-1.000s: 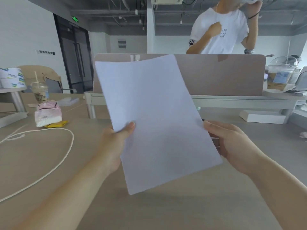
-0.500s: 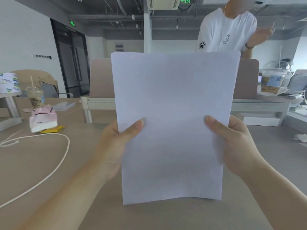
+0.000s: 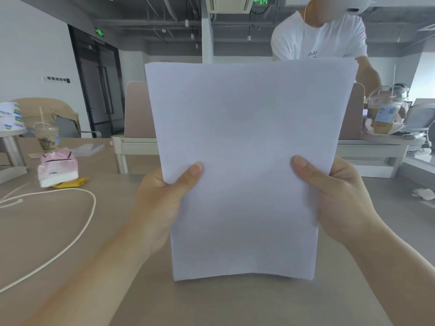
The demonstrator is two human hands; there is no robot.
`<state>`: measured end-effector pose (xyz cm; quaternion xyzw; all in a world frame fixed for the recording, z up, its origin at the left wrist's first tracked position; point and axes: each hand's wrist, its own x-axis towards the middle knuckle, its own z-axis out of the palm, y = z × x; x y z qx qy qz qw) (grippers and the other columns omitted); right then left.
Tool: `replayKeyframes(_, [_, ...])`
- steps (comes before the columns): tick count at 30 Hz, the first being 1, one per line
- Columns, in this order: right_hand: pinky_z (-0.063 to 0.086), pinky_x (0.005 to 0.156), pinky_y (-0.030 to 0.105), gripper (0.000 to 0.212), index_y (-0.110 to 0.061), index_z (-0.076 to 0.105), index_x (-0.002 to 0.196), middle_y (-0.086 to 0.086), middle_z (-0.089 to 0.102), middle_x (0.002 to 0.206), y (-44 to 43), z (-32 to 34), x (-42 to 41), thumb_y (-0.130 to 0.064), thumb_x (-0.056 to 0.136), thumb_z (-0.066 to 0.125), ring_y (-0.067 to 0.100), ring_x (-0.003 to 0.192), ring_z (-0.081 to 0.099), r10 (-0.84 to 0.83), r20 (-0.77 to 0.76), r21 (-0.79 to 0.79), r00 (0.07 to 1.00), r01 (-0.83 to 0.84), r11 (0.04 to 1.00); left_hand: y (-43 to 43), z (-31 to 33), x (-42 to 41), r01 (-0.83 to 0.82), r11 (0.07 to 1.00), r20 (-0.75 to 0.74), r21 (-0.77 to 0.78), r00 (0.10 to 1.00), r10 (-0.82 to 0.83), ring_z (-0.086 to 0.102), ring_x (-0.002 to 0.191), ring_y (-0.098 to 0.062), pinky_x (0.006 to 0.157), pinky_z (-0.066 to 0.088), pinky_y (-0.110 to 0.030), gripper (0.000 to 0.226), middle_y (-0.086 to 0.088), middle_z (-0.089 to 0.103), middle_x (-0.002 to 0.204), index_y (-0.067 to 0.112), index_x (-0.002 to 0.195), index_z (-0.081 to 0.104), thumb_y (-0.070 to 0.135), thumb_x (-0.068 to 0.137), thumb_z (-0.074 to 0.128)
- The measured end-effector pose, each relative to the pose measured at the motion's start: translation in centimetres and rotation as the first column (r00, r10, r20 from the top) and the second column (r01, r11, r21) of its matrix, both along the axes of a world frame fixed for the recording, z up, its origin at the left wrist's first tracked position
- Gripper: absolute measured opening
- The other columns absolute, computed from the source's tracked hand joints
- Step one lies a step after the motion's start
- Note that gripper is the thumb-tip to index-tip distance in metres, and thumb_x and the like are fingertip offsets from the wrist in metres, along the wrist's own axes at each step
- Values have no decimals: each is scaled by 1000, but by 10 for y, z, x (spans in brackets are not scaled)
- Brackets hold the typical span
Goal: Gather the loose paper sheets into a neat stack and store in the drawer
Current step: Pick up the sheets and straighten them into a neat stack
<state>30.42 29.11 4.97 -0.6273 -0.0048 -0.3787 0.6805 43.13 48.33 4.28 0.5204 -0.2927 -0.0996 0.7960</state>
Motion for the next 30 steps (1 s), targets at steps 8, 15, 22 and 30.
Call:
replayKeyframes(8, [59, 66, 39, 14, -6, 72, 90, 8, 78, 84, -8, -4, 2, -15, 82, 65, 27, 75, 74, -85, 13, 235, 996, 80, 969, 2, -16, 15, 9, 928, 22, 373, 1000, -19, 73, 64, -15, 61, 57, -26, 30, -1, 78, 76, 17, 71, 78, 43, 57, 73])
replayKeyframes(15, [59, 63, 32, 7, -21, 68, 93, -12, 77, 75, -18, -5, 4, -18, 87, 66, 8, 66, 74, -235, 24, 564, 972, 181, 806, -13, -24, 12, 70, 992, -309, 105, 950, -34, 63, 48, -6, 56, 55, -23, 2, 6, 71, 63, 21, 80, 69, 23, 79, 69])
replayKeyframes(22, [58, 56, 29, 6, -20, 70, 87, -9, 77, 72, -6, -21, 20, -15, 84, 69, 10, 62, 74, -147, -19, 643, 989, 125, 756, -32, -38, -19, 39, 999, -304, 4, 952, -36, 73, 73, -3, 57, 57, -20, 10, 11, 78, 85, 20, 92, 70, 20, 83, 65])
replayKeyframes(30, [59, 66, 28, 19, -8, 69, 98, 1, 77, 96, -50, -20, 7, 1, 82, 63, 19, 84, 73, -116, -97, 341, 989, 143, 929, 6, -19, 43, -234, 962, -46, 141, 969, 242, 69, 61, -2, 71, 51, -29, 12, 17, 74, 66, 19, 80, 68, 8, 86, 65])
